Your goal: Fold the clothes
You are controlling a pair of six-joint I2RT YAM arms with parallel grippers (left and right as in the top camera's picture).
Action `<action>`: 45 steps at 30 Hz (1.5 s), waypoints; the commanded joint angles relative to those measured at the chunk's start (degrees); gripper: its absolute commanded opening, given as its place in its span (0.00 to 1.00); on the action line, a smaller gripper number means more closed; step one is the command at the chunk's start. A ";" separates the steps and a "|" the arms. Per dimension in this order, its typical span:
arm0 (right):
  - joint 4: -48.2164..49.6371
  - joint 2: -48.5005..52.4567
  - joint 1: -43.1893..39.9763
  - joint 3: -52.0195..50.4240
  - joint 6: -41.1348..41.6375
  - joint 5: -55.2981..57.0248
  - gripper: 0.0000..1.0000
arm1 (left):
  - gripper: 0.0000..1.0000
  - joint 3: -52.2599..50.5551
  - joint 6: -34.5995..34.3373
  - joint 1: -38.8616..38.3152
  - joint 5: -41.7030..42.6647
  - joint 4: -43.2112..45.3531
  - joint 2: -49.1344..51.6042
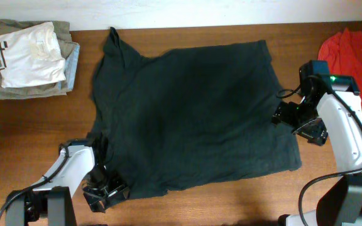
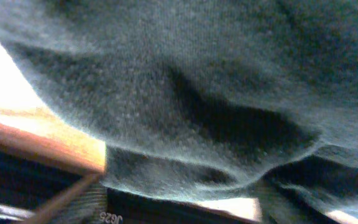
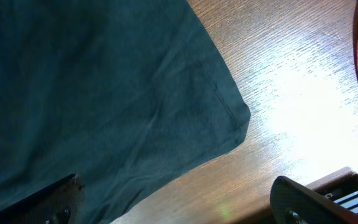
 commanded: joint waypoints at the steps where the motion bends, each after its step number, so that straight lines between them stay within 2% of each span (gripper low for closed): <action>1: 0.00 -0.52 0.20 -2.05 3.98 0.94 0.99 | 0.29 -1.05 -0.74 0.04 0.46 1.14 -0.35; 2: 0.02 -0.52 0.20 -2.73 5.68 0.98 1.00 | 0.08 -1.05 -0.74 0.04 0.46 1.14 -0.35; 3: 0.09 -0.52 0.13 -3.39 6.67 1.20 1.00 | 0.01 -1.05 -0.74 0.04 0.44 1.14 -0.35; 7: 2.21 -0.52 0.07 -10.43 11.21 1.62 0.99 | 0.01 -1.05 -0.74 0.04 0.61 1.70 -0.35; 10: 6.73 -0.55 -3.93 -16.46 13.68 1.51 0.95 | 0.01 -1.05 -0.74 0.04 0.61 2.05 -0.35; 12: 11.26 -0.55 -8.52 -20.83 12.92 1.55 0.89 | 0.01 -1.05 -0.72 0.04 0.59 3.23 -0.35; 14: 13.77 -0.55 -11.96 -23.80 12.26 0.46 0.88 | 0.01 -1.05 -0.70 0.04 0.59 3.50 -0.35; 16: 18.95 -0.55 -12.55 -25.92 9.33 -3.26 0.82 | 0.01 -1.05 -0.55 0.04 0.59 3.74 -0.35; 18: 21.75 -0.52 -12.55 -27.71 8.90 -4.02 0.81 | 0.01 -1.05 -0.55 0.04 0.59 4.09 -0.35; 19: 22.95 -0.55 -12.55 -28.74 8.90 -4.02 0.76 | 0.01 -1.05 -0.55 0.04 0.59 4.09 -0.35; 21: 24.24 -0.52 -12.55 -30.58 9.16 -4.02 0.59 | 0.01 -1.05 -0.55 0.04 0.61 4.07 -0.35; 22: 24.28 -0.55 -12.55 -30.75 9.60 -3.98 0.57 | 0.01 -1.05 -0.55 0.04 0.61 4.00 -0.35; 23: 24.30 -0.55 -12.55 -30.75 9.60 -3.96 0.25 | 0.01 -1.05 -0.52 0.04 0.61 3.87 -0.35; 24: 24.22 -0.55 -12.55 -30.71 9.62 -3.98 0.04 | 0.01 -1.03 -0.20 0.04 0.63 3.41 -0.35; 28: 18.38 -3.37 -12.61 -27.50 11.13 -2.86 0.04 | 0.01 1.29 -0.13 0.04 1.05 -2.89 -3.87; 30: 13.40 -8.61 -12.61 -24.65 11.08 -2.36 0.04 | 0.01 4.96 -0.15 0.04 1.05 -8.04 -11.10; 32: 12.63 -14.12 -12.61 -24.02 11.06 -2.27 0.04 | 0.01 8.79 -0.15 0.04 1.03 -9.90 -18.01; 34: 14.78 -17.14 -12.61 -24.02 11.08 -2.36 0.04 | 0.01 11.85 -0.15 0.04 1.03 -5.33 -24.41; 37: 22.25 -16.83 -12.61 -24.04 11.08 -4.48 0.04 | 0.01 12.00 -0.44 0.15 0.57 7.19 -25.07; 39: 27.34 -16.50 -12.55 -24.04 11.08 -5.35 0.04 | 0.01 12.00 -0.81 0.15 -0.59 19.74 -22.34; 42: 33.05 -13.94 -12.39 -24.06 11.04 -8.98 0.04 | 0.01 12.00 -0.76 0.15 -4.20 26.93 -16.96; 45: 45.99 -6.16 -8.22 -24.04 10.99 -9.38 0.04 | 0.01 12.00 -0.76 0.15 -8.79 35.43 -8.46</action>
